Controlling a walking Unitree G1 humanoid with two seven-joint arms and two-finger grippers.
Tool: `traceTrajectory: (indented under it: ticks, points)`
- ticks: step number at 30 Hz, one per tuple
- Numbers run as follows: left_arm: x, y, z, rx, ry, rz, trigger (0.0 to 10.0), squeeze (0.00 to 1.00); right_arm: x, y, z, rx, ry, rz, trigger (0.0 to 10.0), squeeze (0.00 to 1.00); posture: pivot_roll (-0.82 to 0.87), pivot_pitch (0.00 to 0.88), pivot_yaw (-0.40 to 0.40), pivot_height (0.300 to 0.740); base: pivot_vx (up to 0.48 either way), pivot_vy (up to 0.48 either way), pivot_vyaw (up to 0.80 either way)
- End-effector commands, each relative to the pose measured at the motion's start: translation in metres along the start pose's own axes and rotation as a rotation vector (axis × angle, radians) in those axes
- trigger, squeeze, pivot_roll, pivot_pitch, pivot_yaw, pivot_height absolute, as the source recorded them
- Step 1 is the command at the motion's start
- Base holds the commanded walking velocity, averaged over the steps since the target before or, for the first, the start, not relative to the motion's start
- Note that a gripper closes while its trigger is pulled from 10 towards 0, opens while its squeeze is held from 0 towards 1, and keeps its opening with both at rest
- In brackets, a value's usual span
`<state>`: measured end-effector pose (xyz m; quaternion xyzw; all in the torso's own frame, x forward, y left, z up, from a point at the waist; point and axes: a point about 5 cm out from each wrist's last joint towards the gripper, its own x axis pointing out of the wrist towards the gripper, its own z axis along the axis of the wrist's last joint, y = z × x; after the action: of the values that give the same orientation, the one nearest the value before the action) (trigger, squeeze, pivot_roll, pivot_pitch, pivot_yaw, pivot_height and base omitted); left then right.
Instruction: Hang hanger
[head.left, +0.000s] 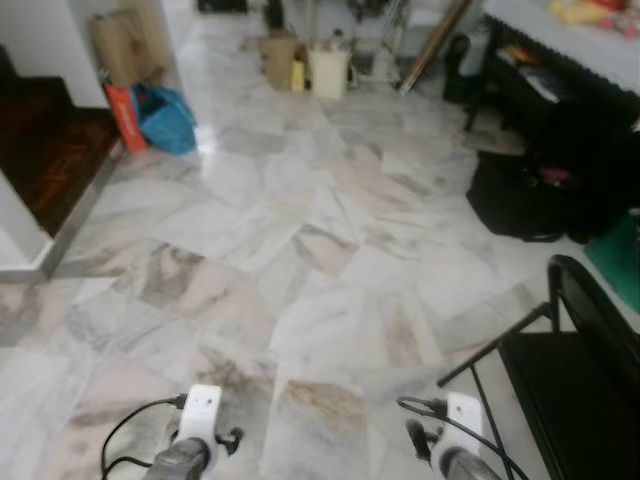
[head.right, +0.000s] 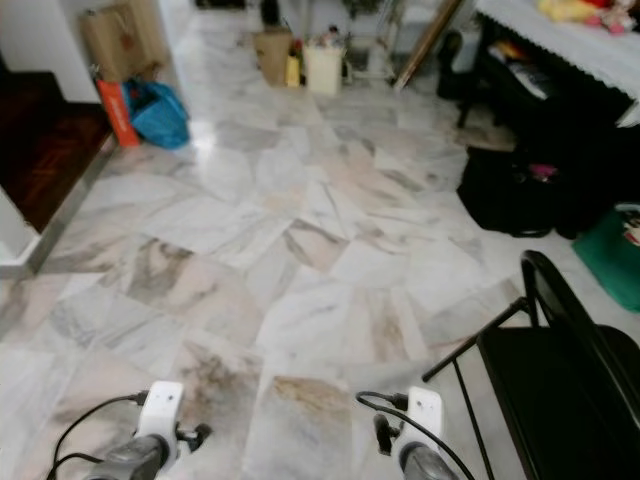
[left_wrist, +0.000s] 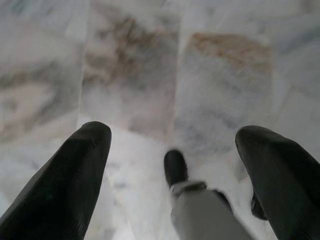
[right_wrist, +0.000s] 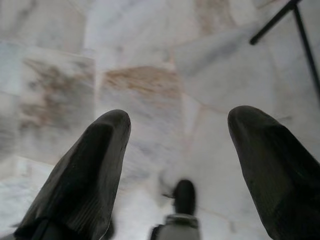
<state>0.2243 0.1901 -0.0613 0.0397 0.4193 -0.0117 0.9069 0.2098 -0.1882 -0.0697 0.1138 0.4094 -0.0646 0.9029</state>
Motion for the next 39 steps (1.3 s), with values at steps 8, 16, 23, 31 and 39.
traceTrajectory:
  ticks: [8, 16, 23, 31, 39]
  points:
    - [-0.002, 0.005, -0.008, -0.031, 0.012, 0.021, 10.0, 0.0, -0.005, -0.012, -0.016, 0.027, 0.046, -0.037, 10.0, 0.0, 0.14, 0.0, -0.044, 0.74, 0.0, 0.0, 0.0]
    - [-0.002, 0.012, 0.0, -0.077, -0.042, 0.068, 10.0, 0.0, -0.006, -0.014, -0.023, 0.026, 0.068, -0.04, 10.0, 0.0, 0.14, 0.0, -0.039, 0.74, 0.0, 0.0, 0.0]
    - [-0.002, 0.007, -0.005, -0.072, -0.028, 0.053, 10.0, 0.0, -0.008, -0.017, -0.027, 0.028, 0.078, -0.045, 10.0, 0.0, 0.14, 0.0, -0.039, 0.74, 0.0, 0.0, 0.0]
    - [-0.003, 0.003, -0.013, -0.072, 0.01, 0.039, 10.0, 0.0, -0.008, -0.019, -0.027, 0.038, 0.075, -0.047, 10.0, 0.0, 0.14, 0.0, -0.043, 0.74, 0.0, 0.0, 0.0]
    - [-0.003, 0.002, -0.015, -0.07, 0.026, 0.032, 10.0, 0.0, -0.008, -0.018, -0.025, 0.049, 0.067, -0.047, 10.0, 0.0, 0.12, 0.0, -0.033, 0.74, -0.099, 0.0, 0.0]
